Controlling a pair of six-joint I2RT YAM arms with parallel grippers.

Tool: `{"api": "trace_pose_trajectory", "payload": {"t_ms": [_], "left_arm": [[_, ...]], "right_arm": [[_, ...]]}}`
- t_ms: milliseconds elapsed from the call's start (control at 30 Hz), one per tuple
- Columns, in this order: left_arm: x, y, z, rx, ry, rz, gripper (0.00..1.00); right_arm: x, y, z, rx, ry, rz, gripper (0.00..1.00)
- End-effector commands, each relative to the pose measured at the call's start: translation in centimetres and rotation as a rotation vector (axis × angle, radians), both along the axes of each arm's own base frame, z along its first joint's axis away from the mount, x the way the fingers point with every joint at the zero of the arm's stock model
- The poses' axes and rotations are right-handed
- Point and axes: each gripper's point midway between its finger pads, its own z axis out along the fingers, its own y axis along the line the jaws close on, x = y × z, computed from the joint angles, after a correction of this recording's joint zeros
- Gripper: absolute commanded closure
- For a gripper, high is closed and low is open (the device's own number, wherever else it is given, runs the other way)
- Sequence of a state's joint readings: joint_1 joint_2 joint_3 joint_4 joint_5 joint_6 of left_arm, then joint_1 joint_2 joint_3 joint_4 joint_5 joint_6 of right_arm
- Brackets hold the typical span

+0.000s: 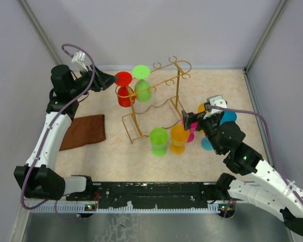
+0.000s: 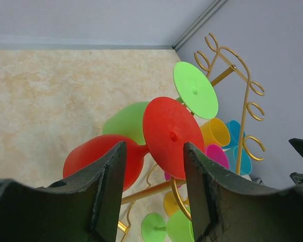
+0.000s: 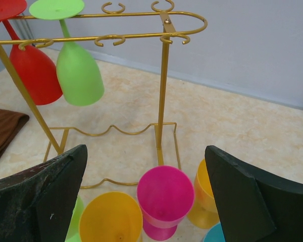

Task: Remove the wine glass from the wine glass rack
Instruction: Pick up the wine glass from the wine rack.

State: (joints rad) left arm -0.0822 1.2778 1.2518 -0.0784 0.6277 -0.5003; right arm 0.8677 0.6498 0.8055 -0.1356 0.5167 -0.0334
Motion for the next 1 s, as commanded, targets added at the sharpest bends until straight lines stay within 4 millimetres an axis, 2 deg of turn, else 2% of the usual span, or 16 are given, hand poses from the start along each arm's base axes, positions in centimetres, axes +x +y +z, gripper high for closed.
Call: {"api": "trace_pose_trajectory", "payload": {"t_ms": [0,300,967], "left_arm": [[-0.07,-0.47,-0.04,-0.023,-0.011,-0.039,0.47],[0.56,0.13,-0.47,-0.022,0.017,0.011,0.6],[0.05,-0.6,0.42,-0.106,0.072,-0.018,0.88]], "right_arm": [[0.01,-0.07,2.36,0.042,-0.045,0.001,0.01],[0.06,-0.2,2.06,0.027,-0.042,-0.005,0.01],[-0.06,-0.54,2.09,0.023,-0.053,-0.012,0.01]]}}
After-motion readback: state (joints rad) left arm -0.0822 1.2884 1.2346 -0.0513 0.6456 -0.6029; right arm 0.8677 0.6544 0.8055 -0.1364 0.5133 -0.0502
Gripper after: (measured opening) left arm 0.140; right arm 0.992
